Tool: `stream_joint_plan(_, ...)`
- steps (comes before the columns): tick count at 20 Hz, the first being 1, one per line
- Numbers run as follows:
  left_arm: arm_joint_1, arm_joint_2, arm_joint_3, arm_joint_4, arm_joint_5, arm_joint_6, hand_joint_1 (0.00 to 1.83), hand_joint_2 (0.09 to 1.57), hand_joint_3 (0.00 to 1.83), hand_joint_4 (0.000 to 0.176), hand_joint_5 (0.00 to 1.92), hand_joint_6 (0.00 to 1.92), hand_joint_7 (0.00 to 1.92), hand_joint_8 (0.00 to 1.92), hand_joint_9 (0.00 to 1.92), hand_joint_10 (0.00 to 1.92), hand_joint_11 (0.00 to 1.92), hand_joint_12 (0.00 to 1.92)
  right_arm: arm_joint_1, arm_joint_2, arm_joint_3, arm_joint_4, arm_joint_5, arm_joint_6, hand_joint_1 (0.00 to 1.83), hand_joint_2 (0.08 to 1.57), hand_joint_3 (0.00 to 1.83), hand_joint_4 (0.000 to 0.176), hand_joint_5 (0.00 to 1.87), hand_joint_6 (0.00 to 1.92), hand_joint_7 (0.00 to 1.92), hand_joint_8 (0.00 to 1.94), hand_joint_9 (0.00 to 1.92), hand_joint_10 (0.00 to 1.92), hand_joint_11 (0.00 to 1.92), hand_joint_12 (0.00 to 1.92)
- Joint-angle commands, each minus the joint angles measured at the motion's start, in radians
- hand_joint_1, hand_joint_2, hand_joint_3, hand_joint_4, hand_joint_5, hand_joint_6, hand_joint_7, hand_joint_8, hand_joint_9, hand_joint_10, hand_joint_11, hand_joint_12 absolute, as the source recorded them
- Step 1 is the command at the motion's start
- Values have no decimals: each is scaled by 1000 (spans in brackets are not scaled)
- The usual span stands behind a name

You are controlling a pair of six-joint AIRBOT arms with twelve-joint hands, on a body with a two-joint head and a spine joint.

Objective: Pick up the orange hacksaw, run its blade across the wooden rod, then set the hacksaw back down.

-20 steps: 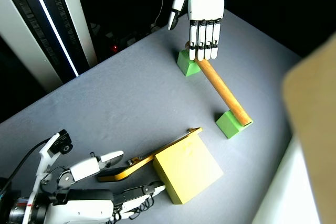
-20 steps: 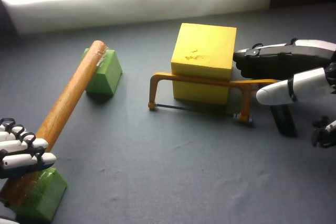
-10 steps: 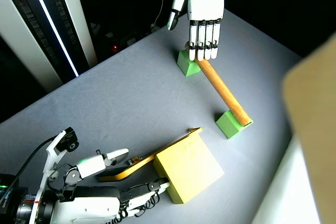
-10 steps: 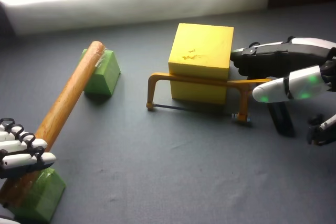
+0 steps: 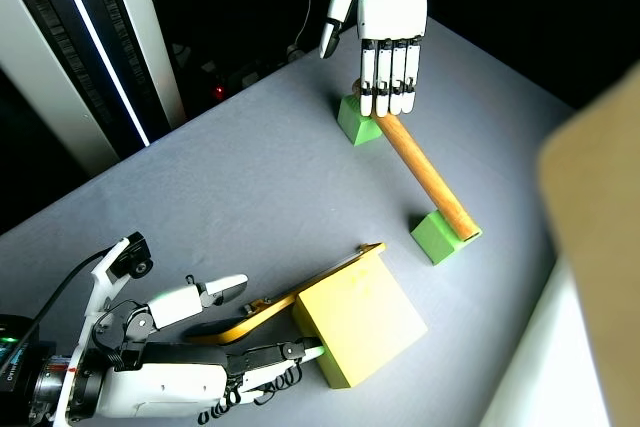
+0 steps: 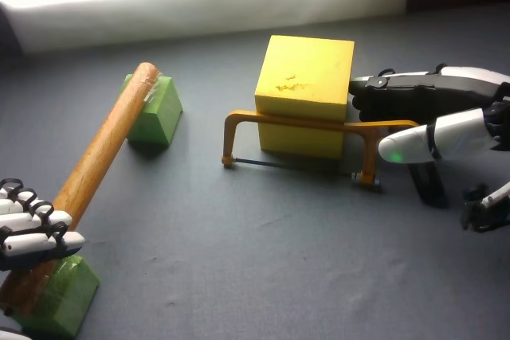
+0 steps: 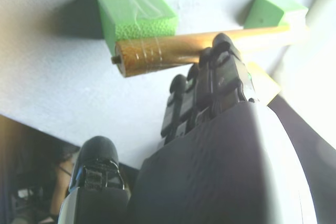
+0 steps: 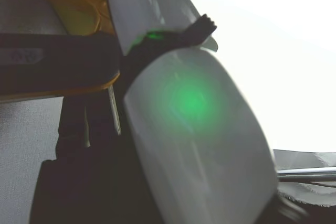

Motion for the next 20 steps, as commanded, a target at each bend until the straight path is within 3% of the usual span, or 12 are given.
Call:
stream_joint_plan(1,-5,2,-2,-10,-25,0,0,1245,1,0,54,4,48,4,32,4,0,161,2,-1,-9,13,114,0,1184,1082,2,0,291,8,271,7,299,3,53,943)
stream_joint_plan(8,-5,2,-4,-10,-25,0,0,1236,0,0,25,1,28,1,12,1,0,113,-1,-5,-9,68,105,-63,1213,1066,0,0,301,7,288,7,315,6,60,953)
stream_joint_plan(12,-5,2,-3,-10,-25,0,0,1238,0,0,39,0,49,0,33,0,0,177,1,-8,-10,74,105,-67,1220,1085,5,0,299,6,285,4,323,7,34,943)
stream_joint_plan(14,-5,2,-2,-10,-25,0,0,1240,0,0,35,2,44,0,25,2,0,145,2,-9,-11,75,105,-69,1236,1108,5,0,415,10,415,8,439,12,123,893)
stream_joint_plan(17,-5,2,-2,-10,-25,0,0,1234,0,0,37,2,44,2,33,3,0,190,1,-9,-23,146,104,-130,1237,1182,2,0,648,14,683,10,783,29,552,906)
stream_joint_plan(18,-5,2,-2,-10,-25,0,0,1236,0,0,23,1,25,2,14,2,0,150,1,-9,-29,180,104,-152,1636,1132,0,0,722,17,842,24,814,844,773,1408)
stream_joint_plan(19,-5,2,-2,-10,-25,0,0,1239,1,0,26,4,25,3,14,4,0,143,2,-8,-33,199,101,-161,1616,1111,2,0,770,22,733,904,879,1048,855,1529)
stream_joint_plan(20,-6,2,-2,-10,-25,0,0,1243,2,0,18,0,18,1,4,1,0,121,4,-8,-34,204,99,-163,1510,1142,12,0,601,1056,801,1065,967,1018,884,1540)
